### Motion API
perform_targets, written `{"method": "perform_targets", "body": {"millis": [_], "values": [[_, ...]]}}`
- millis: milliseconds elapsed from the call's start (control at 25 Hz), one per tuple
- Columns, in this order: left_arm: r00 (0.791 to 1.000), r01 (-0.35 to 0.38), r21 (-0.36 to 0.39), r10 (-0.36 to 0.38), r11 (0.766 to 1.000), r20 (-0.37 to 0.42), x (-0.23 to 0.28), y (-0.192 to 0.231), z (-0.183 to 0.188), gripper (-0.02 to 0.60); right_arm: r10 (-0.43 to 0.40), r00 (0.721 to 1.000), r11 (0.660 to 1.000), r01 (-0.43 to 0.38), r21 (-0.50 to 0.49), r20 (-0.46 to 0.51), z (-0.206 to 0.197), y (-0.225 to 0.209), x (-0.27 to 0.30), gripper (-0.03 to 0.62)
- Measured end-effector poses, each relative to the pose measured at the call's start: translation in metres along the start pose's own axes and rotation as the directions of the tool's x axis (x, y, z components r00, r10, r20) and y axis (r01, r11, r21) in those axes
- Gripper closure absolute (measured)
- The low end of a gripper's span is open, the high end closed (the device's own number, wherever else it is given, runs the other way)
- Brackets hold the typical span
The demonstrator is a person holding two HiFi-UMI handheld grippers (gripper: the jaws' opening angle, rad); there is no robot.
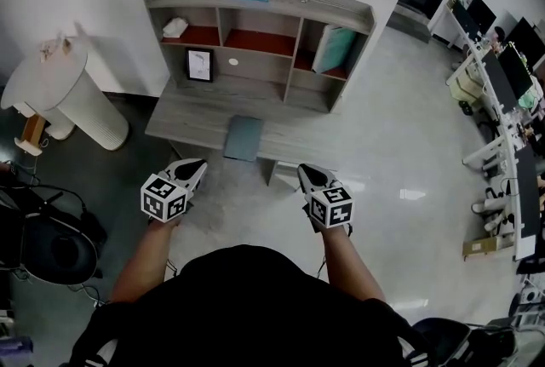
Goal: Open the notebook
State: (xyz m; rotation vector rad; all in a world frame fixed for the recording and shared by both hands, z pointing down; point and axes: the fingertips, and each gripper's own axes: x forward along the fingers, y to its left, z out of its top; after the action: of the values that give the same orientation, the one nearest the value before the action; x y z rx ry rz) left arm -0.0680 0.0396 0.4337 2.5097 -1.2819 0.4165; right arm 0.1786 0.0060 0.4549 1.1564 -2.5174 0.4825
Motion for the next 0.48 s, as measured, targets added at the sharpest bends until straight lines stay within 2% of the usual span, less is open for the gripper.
{"method": "perform_targets", "body": {"millis": [480], "values": [[1.000, 0.006, -0.027, -0.006, 1.000, -0.011, -0.002, 0.019, -0.013, 0.572, -0.002, 1.000, 1.000, 0.003, 0.003, -0.016, -0.002, 0.010, 0.017, 0.592]]}}
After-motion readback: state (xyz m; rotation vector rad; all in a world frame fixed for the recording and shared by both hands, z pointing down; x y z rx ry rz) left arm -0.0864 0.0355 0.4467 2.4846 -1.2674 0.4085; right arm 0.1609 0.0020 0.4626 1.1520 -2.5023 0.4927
